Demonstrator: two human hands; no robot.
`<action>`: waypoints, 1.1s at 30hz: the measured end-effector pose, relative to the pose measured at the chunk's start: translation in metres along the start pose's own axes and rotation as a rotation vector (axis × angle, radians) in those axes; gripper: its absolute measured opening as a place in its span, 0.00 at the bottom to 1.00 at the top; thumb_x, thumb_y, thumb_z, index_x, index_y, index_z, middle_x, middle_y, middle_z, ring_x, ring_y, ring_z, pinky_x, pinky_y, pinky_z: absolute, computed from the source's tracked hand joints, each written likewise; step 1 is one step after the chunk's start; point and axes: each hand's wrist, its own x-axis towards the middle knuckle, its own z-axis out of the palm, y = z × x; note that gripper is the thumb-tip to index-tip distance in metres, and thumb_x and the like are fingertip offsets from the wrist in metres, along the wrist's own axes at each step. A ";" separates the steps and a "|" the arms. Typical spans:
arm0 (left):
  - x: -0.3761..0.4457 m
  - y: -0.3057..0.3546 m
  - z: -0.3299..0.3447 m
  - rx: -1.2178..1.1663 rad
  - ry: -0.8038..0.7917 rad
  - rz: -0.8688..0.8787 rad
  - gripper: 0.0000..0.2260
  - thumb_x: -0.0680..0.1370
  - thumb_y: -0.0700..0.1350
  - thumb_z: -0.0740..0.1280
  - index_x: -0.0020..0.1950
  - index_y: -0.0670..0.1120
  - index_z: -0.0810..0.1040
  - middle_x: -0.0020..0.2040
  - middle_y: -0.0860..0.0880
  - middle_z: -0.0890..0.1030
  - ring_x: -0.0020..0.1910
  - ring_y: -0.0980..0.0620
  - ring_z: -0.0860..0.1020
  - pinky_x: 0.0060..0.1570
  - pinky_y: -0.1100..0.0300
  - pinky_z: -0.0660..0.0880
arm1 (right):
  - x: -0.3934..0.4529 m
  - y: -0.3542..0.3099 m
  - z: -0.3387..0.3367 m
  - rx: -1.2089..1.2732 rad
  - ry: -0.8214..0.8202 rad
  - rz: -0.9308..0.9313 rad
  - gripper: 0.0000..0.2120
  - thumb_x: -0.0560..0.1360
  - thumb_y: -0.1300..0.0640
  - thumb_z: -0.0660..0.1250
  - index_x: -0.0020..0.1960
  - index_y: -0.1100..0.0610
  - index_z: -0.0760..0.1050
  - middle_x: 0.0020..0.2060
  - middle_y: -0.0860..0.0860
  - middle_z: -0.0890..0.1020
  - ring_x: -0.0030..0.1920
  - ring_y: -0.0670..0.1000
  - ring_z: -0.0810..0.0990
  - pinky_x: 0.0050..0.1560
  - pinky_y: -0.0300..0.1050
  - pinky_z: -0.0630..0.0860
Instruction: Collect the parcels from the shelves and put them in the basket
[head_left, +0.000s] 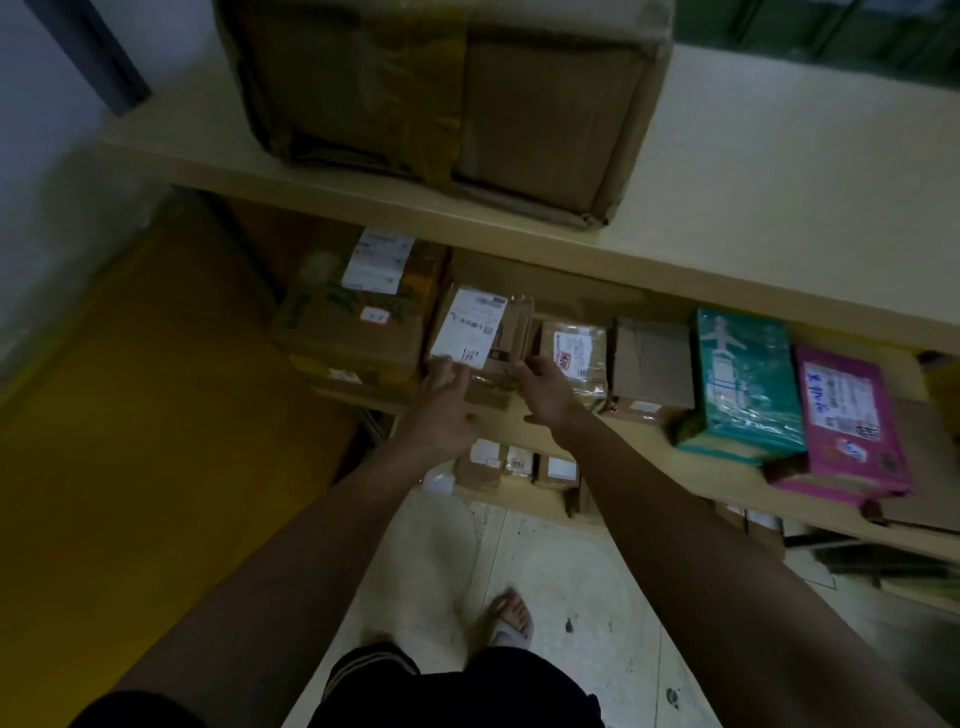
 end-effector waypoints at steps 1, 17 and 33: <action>-0.003 0.003 -0.005 -0.023 0.003 0.001 0.34 0.81 0.44 0.64 0.82 0.47 0.49 0.83 0.51 0.43 0.81 0.47 0.45 0.77 0.50 0.55 | -0.005 -0.001 -0.004 -0.013 0.010 0.022 0.13 0.83 0.53 0.59 0.64 0.59 0.72 0.53 0.54 0.79 0.53 0.55 0.76 0.58 0.60 0.76; -0.053 0.025 -0.014 -0.549 -0.092 0.060 0.18 0.81 0.40 0.62 0.72 0.47 0.72 0.70 0.47 0.73 0.62 0.51 0.71 0.57 0.58 0.69 | -0.096 0.033 -0.052 0.027 0.194 0.138 0.12 0.82 0.53 0.61 0.62 0.57 0.73 0.51 0.54 0.80 0.47 0.53 0.80 0.39 0.46 0.78; 0.024 0.104 0.063 -0.826 0.070 -0.267 0.28 0.82 0.46 0.64 0.80 0.49 0.59 0.75 0.46 0.68 0.72 0.44 0.69 0.62 0.51 0.68 | -0.007 0.044 -0.091 0.092 0.068 0.010 0.15 0.83 0.56 0.61 0.69 0.53 0.70 0.53 0.47 0.76 0.52 0.50 0.77 0.58 0.55 0.78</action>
